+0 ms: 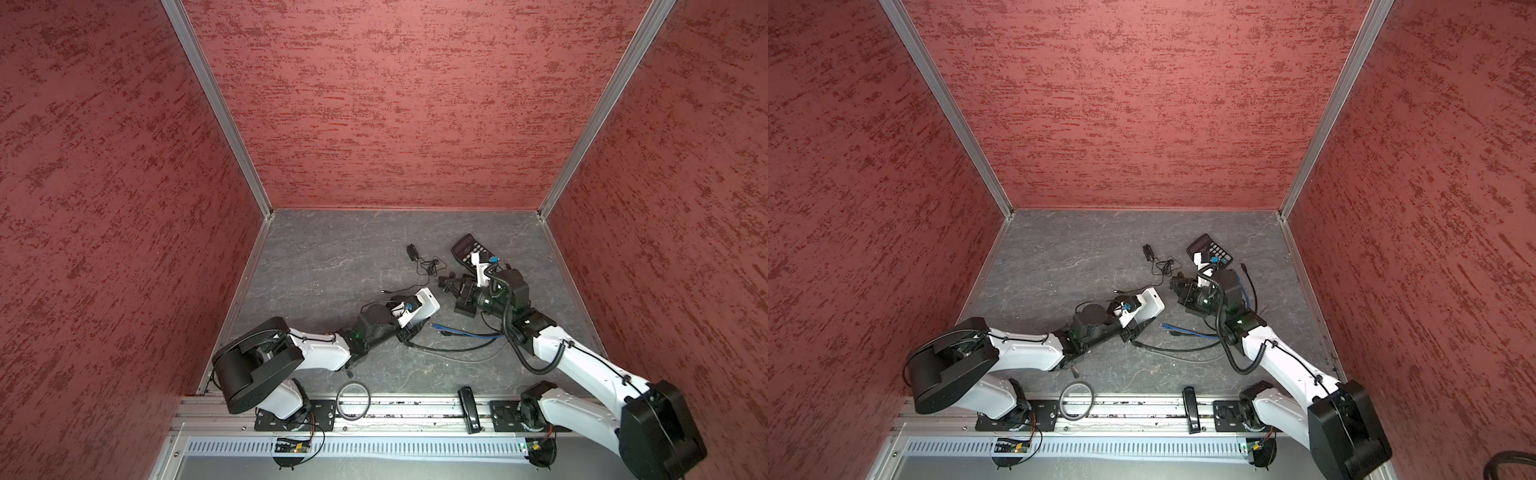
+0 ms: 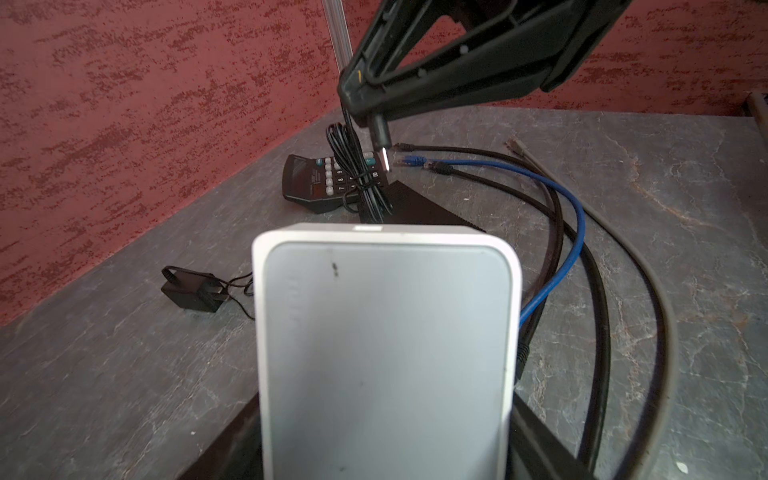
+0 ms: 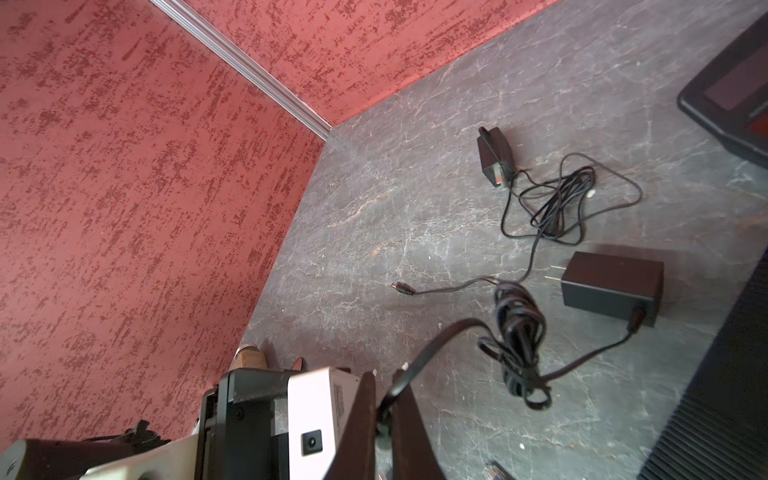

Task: Insert the plug into the switch port
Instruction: 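Tilt the white box upright with left gripper while right brings plug to port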

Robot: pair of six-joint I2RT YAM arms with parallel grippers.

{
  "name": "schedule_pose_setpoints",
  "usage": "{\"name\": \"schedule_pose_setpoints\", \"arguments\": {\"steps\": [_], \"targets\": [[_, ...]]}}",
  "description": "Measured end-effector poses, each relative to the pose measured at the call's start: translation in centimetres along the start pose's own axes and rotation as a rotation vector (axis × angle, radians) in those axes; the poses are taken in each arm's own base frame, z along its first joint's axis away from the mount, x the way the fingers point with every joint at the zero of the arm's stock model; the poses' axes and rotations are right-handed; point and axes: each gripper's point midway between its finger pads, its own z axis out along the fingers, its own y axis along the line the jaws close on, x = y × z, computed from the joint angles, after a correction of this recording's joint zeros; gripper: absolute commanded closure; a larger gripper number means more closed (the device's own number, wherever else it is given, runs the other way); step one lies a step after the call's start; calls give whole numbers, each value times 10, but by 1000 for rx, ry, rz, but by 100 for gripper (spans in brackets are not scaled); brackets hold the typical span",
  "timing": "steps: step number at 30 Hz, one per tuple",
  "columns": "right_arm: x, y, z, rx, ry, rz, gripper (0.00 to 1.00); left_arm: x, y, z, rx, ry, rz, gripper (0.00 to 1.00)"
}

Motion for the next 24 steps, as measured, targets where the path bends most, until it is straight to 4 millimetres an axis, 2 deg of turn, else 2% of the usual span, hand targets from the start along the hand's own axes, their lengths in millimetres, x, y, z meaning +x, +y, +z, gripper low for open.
{"name": "schedule_pose_setpoints", "arguments": {"steps": [9,12,24], "targets": [[-9,23,-14,-93,-59,-46,94,-14,3,9,-11,-47,7,56],[-10,26,-13,-112,-60,-52,95,-19,4,13,-13,-64,6,56],[1,33,-3,-161,-28,-54,95,-21,1,15,-8,-66,1,56]]}}
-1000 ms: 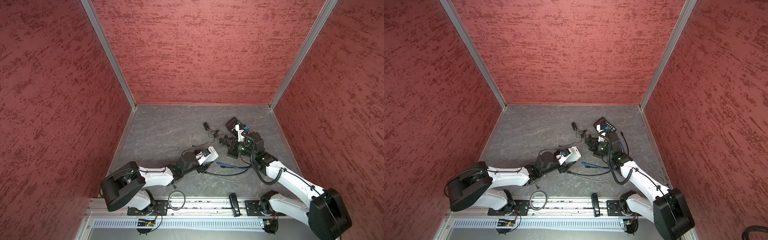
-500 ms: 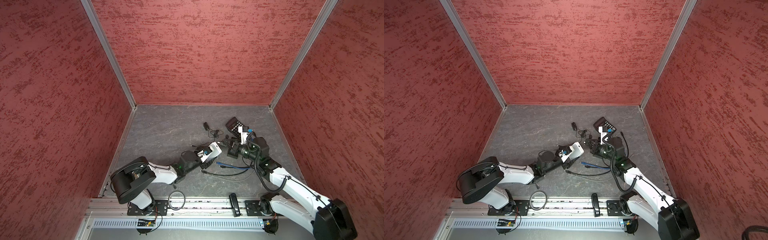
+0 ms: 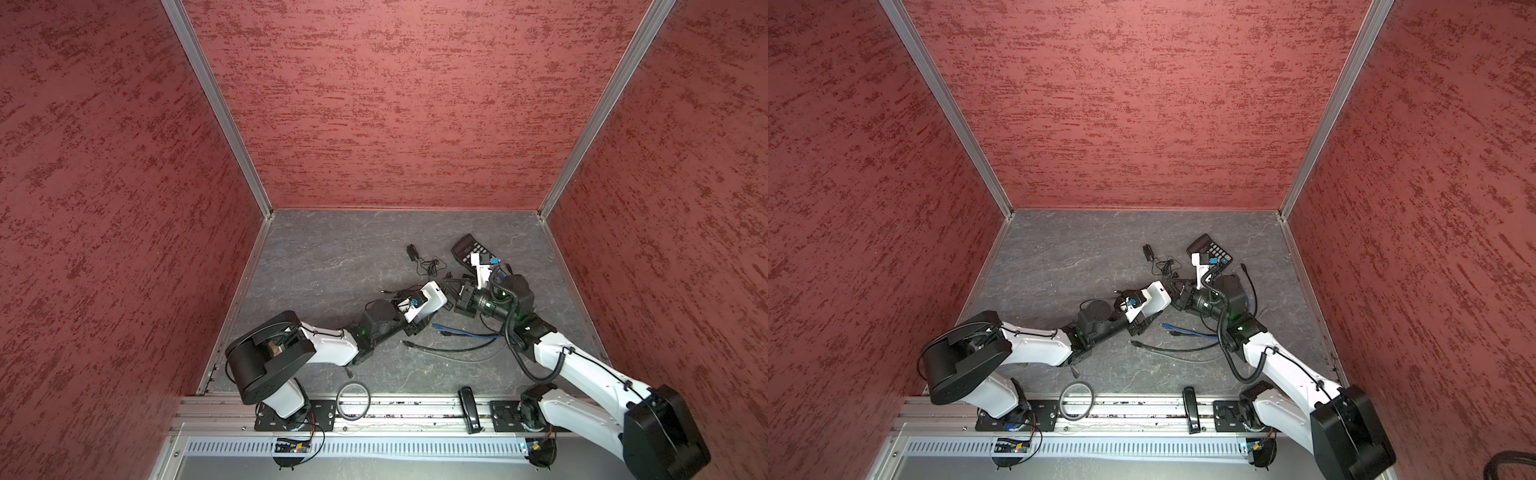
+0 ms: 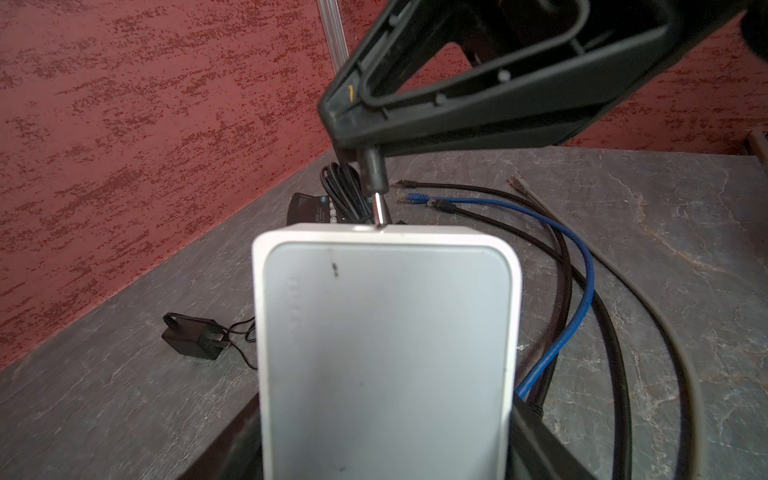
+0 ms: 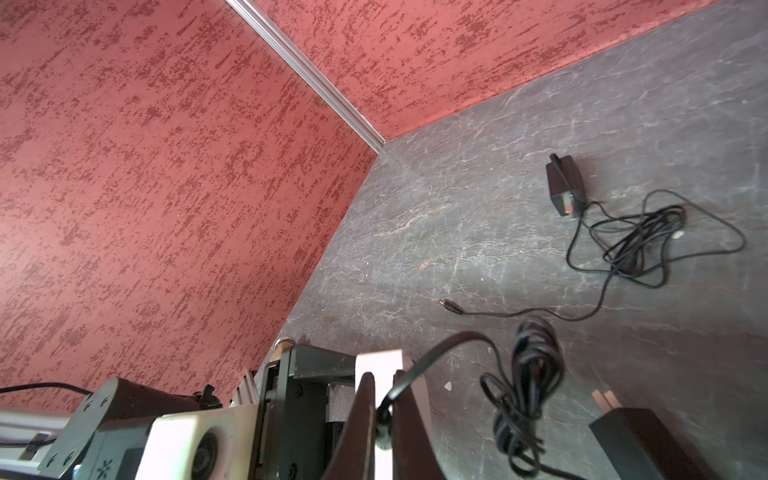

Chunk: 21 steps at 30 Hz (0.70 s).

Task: Insert the plug into the switch port
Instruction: 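Tilt the white box upright with left gripper while right brings plug to port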

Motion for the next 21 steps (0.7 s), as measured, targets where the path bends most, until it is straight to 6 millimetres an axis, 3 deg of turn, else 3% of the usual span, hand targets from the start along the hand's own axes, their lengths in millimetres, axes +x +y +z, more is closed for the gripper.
{"name": "schedule_pose_setpoints", "arguments": {"steps": [21], "targets": [[-1,0,5,37,-32,-56,98,-6,0,-3,2,-6,-82,57]]}}
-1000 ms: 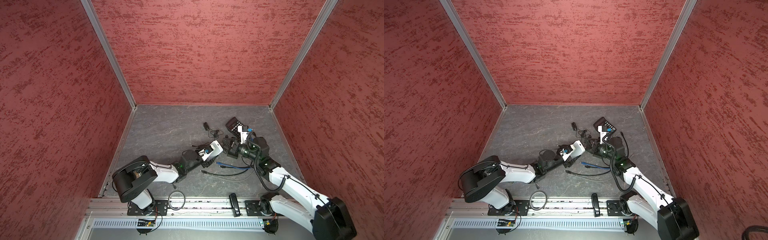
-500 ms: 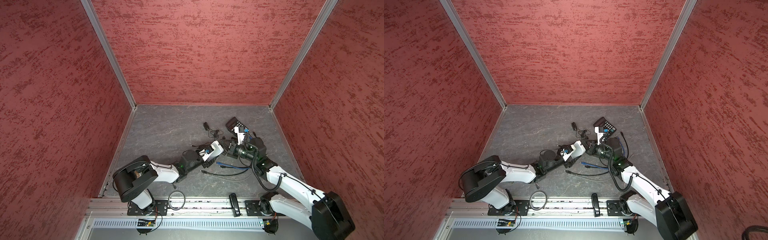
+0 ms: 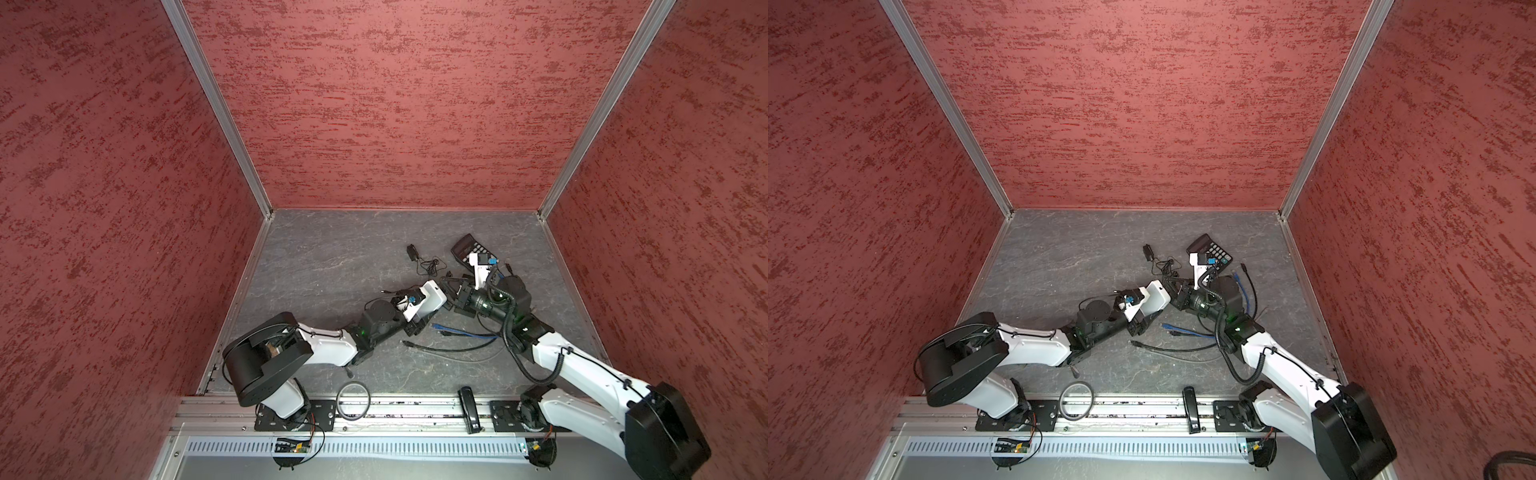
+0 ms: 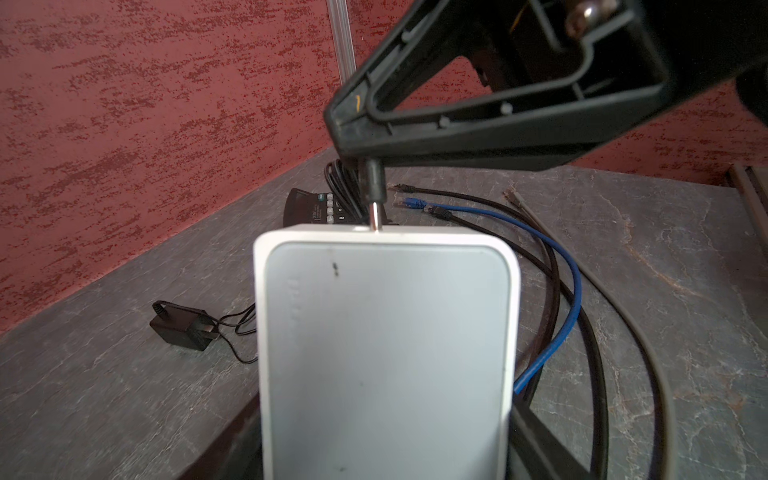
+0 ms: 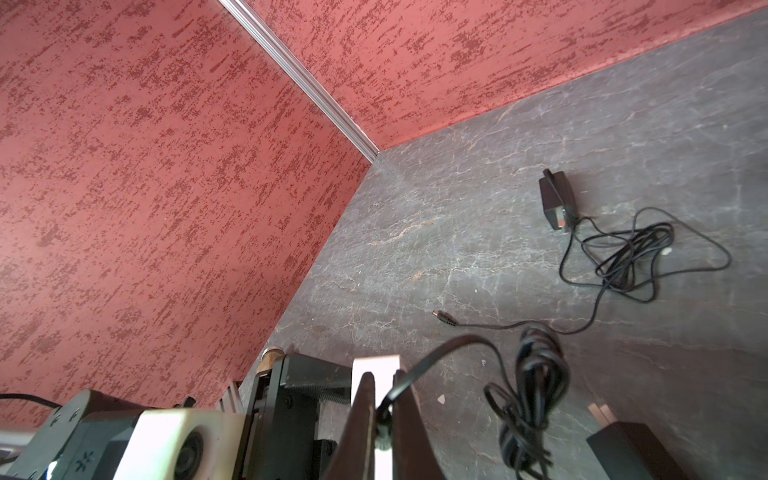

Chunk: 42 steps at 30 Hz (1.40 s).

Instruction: Insert the plug into the switch port

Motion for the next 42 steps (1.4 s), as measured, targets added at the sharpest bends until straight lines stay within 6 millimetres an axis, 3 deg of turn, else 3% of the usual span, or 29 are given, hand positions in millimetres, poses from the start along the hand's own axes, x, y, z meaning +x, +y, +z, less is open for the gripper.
{"name": "schedule_pose_setpoints", "arguments": {"steps": [20,30,42], "targets": [[1,5,6,-6,-2,-25,100,1,-2,-3,14,18,-23,58],[-7,16,2,-42,-39,-40,100,-12,2,-4,3,-38,-24,58],[-4,27,-2,-63,-38,-97,100,-18,3,-7,2,-47,29,58]]}}
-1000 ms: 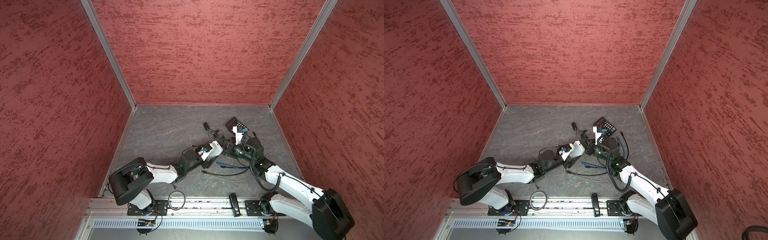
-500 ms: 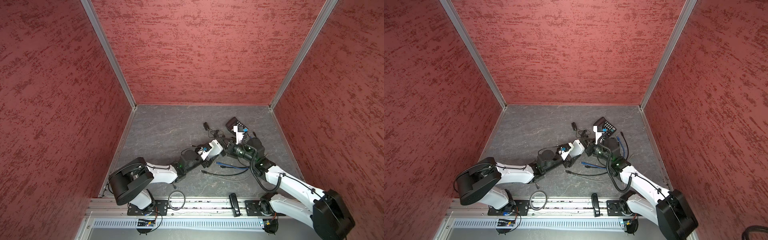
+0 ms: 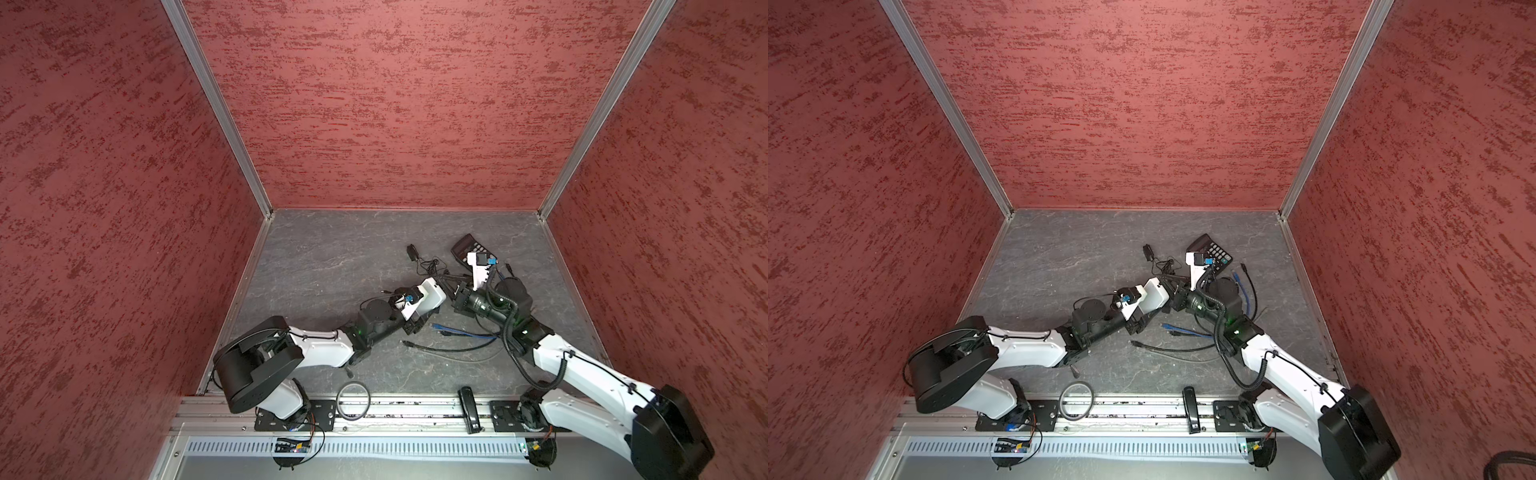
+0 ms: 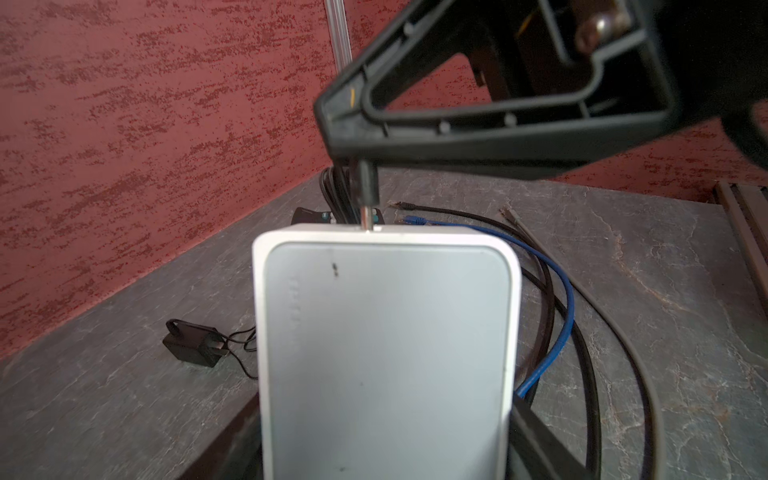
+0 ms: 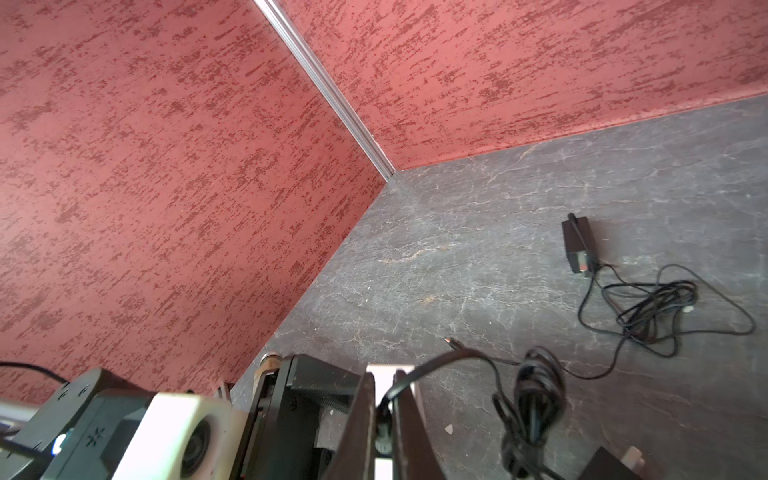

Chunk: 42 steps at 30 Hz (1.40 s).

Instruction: Insert the plug into the switch port

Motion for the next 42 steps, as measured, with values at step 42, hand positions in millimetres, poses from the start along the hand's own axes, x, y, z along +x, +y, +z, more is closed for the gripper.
{"name": "schedule_pose_setpoints", "arguments": {"steps": [42], "targets": [[4,-13,17,144,-38,22,90,5,14,-8,-66,168,-46,60]]}}
